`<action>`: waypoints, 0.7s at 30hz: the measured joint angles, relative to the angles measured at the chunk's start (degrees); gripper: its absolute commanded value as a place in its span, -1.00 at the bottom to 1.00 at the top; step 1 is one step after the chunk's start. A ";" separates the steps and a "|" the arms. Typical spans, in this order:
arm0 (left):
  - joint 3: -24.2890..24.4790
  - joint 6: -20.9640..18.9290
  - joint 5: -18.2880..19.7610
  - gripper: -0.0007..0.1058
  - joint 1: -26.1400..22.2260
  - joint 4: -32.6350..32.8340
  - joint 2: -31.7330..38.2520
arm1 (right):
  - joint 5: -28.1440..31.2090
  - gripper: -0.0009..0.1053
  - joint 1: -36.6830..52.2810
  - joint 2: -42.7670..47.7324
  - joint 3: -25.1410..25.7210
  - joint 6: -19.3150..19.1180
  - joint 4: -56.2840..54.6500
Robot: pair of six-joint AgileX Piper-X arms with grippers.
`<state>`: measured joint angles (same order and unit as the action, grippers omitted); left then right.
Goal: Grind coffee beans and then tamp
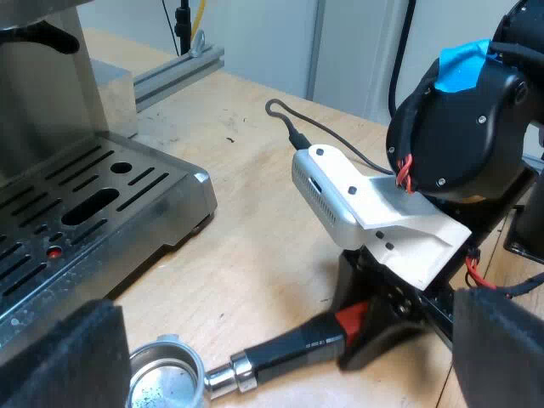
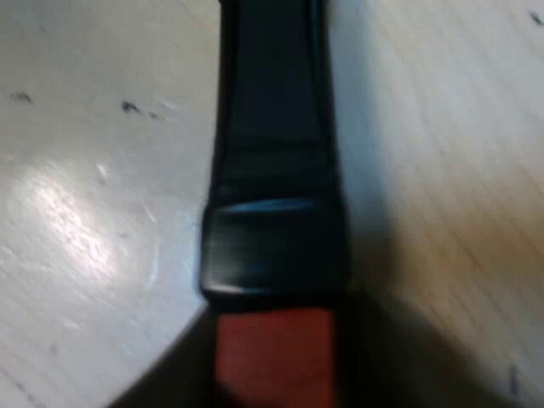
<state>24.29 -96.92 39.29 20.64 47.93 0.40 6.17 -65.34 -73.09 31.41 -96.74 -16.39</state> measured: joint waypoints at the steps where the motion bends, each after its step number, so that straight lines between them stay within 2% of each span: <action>1: 0.00 0.00 0.00 0.50 0.00 0.00 0.00 | -0.25 0.08 0.00 -0.01 0.12 0.14 -0.02; 6: 0.00 0.00 0.00 0.50 0.00 0.00 0.00 | -0.43 0.11 0.00 0.01 0.61 0.28 -2.46; 13: 0.00 0.00 0.00 0.50 0.00 0.00 0.00 | -0.53 0.11 0.00 0.39 1.99 2.95 -8.74; 21: 0.00 0.00 0.00 0.50 0.00 0.00 0.00 | -0.79 0.11 -0.12 5.88 2.47 3.67 -20.42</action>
<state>24.29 -96.92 39.29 20.64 47.93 0.40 5.38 -65.46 -67.21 33.88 -93.07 -36.82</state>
